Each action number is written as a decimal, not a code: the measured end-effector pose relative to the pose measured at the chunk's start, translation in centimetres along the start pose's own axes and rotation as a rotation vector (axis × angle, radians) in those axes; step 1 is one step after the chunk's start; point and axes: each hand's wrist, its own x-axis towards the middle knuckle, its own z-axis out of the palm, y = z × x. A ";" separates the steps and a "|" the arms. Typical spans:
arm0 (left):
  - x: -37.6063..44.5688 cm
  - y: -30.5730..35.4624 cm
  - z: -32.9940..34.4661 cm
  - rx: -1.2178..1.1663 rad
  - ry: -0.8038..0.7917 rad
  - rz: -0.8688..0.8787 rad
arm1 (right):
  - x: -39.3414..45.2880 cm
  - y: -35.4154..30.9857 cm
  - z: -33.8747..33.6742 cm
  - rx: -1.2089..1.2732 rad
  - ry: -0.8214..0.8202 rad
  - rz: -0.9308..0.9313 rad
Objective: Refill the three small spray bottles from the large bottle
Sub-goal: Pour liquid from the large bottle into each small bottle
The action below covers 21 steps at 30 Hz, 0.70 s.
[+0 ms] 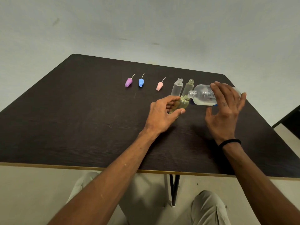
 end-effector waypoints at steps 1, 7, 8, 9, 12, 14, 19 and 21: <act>0.0 0.0 0.0 0.001 0.001 0.000 | 0.0 0.0 0.0 0.000 0.000 -0.001; 0.0 0.0 0.0 -0.004 0.006 0.000 | 0.0 0.1 -0.1 -0.004 -0.005 -0.006; 0.0 0.0 0.0 0.000 0.008 0.003 | 0.0 0.0 -0.1 -0.003 -0.005 -0.007; 0.0 0.0 0.0 0.004 0.009 0.005 | 0.0 0.0 -0.1 -0.002 -0.005 -0.008; 0.0 0.1 0.0 0.013 0.007 0.010 | 0.0 0.1 -0.1 -0.004 -0.005 -0.011; 0.0 0.1 0.0 0.016 0.005 0.012 | 0.0 0.1 -0.2 -0.005 -0.008 -0.011; -0.1 0.1 0.0 0.006 0.001 0.004 | 0.0 0.0 -0.3 -0.009 -0.010 -0.012; -0.1 0.1 0.0 0.005 0.001 0.000 | 0.0 0.0 -0.3 -0.010 -0.009 -0.013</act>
